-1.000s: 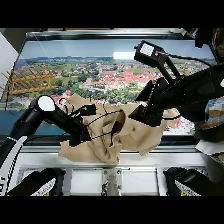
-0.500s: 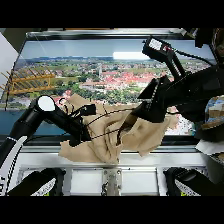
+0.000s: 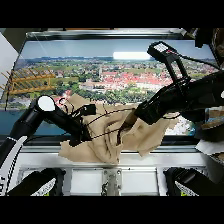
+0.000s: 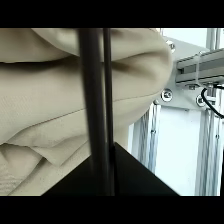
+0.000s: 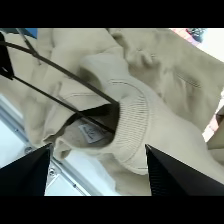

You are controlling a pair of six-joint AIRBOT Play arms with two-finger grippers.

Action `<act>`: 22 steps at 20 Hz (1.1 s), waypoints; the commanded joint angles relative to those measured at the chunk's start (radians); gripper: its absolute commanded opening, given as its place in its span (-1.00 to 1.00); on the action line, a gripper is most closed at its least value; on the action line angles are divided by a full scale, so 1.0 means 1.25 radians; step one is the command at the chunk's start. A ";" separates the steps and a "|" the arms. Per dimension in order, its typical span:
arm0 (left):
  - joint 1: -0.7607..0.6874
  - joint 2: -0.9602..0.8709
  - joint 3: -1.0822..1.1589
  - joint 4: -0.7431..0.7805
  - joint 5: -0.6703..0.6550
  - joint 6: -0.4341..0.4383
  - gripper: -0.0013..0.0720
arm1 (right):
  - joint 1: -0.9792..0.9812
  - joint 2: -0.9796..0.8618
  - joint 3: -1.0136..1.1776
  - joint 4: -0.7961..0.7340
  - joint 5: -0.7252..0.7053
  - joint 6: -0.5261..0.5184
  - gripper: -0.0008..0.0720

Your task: Fold the clothes and pants, and hang the long-sleeved shirts on hangers.

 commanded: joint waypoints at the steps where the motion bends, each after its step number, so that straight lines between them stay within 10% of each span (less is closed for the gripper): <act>1: 0.001 -0.001 0.000 0.000 0.004 0.000 -0.92 | 0.011 0.001 -0.001 0.079 0.001 0.026 0.77; 9: 0.001 -0.001 0.000 0.000 0.010 0.000 -0.92 | 0.011 0.001 -0.001 0.071 0.041 0.035 0.76; 17: 0.001 -0.001 0.000 0.000 0.011 0.000 -0.92 | 0.156 -0.023 -0.001 -0.334 0.042 0.409 0.76; 22: 0.001 -0.001 0.000 -0.001 0.011 0.000 -0.92 | 0.276 -0.113 -0.001 -0.449 0.043 0.449 0.76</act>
